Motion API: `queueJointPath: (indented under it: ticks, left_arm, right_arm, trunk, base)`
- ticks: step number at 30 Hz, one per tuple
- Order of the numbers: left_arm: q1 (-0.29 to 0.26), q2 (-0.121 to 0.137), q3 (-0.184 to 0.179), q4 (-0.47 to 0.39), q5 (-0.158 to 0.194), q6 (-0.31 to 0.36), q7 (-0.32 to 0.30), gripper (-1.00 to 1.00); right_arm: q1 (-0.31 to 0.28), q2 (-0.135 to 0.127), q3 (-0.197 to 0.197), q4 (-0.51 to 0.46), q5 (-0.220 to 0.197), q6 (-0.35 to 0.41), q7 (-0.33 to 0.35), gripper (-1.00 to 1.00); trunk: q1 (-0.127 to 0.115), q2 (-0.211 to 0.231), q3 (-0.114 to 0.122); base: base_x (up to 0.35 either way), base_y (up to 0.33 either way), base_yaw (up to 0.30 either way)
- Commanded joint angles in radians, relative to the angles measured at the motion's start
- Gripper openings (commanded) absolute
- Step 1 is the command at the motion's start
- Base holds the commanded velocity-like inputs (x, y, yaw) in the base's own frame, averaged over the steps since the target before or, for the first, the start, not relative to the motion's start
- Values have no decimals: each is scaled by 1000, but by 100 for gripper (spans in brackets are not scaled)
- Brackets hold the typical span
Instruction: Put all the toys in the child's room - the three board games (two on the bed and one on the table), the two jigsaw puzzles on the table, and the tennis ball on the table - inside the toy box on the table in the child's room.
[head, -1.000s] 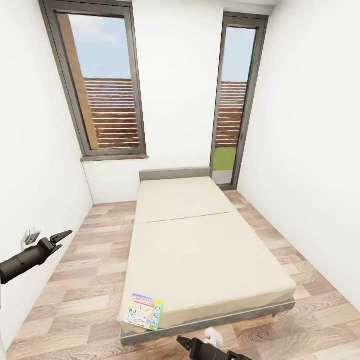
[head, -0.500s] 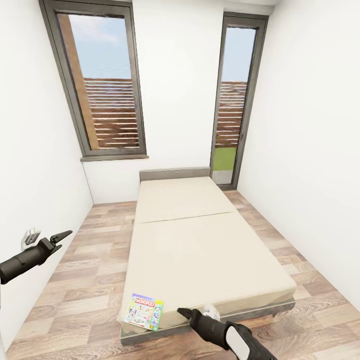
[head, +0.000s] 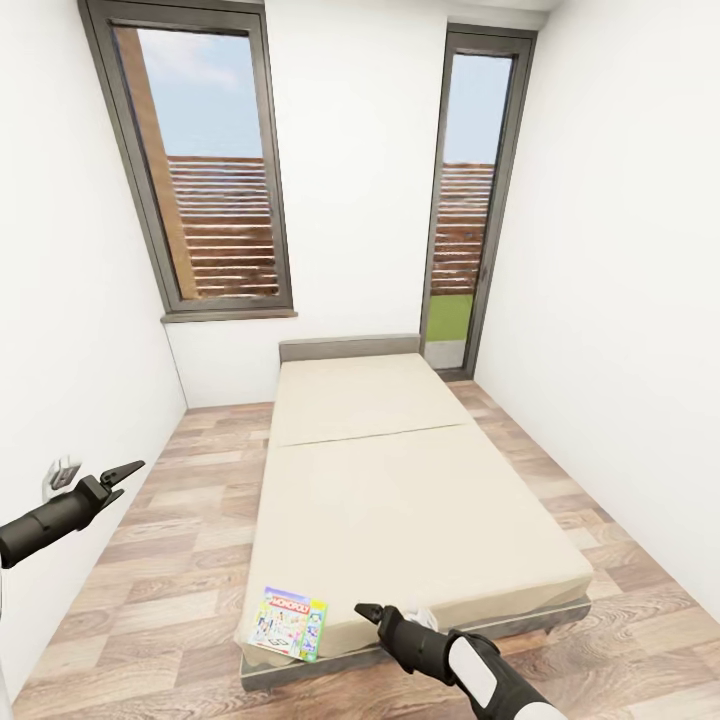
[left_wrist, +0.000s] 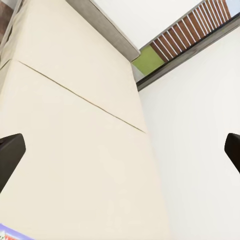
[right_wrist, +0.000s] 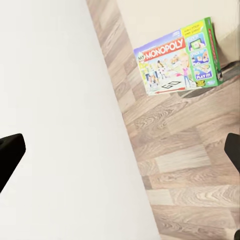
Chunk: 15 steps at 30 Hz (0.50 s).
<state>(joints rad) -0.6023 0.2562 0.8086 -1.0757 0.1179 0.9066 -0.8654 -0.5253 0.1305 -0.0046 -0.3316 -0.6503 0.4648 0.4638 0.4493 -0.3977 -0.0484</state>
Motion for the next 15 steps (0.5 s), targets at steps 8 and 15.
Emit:
queueJointPath:
  ticks: [8,15]
  left_arm:
    - [-1,0,1,0,3,6,-2,100]
    - [-1,1,3,-1,5,6,-10,100]
  right_arm:
    - [-1,0,1,2,-2,-1,-4,100]
    - [-1,-5,0,2,-4,-4,-4,100]
  trunk:
    - [1,-2,-2]
    - [1,-2,-2]
  base:
    - [62,50,0]
    - [13,9,0]
